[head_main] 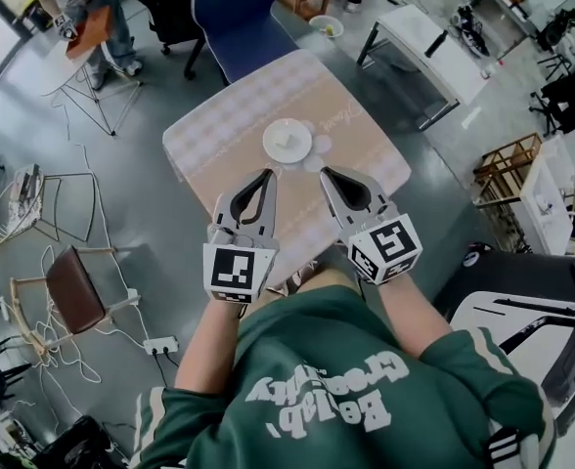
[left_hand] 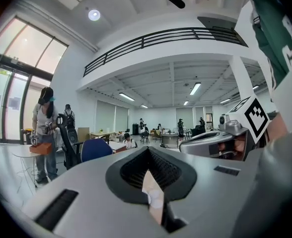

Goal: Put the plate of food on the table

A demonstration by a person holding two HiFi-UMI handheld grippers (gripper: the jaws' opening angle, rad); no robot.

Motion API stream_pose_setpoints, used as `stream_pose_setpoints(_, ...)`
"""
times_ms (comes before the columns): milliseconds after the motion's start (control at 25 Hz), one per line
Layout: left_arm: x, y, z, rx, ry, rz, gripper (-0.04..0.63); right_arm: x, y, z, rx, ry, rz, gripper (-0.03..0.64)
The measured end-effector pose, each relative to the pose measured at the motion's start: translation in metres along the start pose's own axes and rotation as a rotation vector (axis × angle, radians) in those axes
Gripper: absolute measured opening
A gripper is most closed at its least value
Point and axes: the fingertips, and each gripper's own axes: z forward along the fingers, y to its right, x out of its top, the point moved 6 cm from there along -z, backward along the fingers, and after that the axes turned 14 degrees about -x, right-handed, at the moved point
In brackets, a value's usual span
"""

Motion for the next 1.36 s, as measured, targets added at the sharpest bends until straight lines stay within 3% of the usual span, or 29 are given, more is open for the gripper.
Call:
stream_pose_setpoints(120, 0.01, 0.008, -0.014, -0.002, 0.009, 0.023, 0.009, 0.012, -0.013, -0.019, 0.0, 0.039, -0.048, 0.014)
stream_pose_setpoints(600, 0.017, 0.043, -0.053, -0.045, 0.019, 0.022, 0.009, 0.034, -0.053, -0.073, 0.014, 0.113, -0.058, 0.012)
stream_pose_setpoints(1360, 0.021, 0.042, -0.048, -0.087, 0.023, 0.016, 0.009, 0.032, -0.06, -0.065, 0.035, 0.108, -0.088, 0.014)
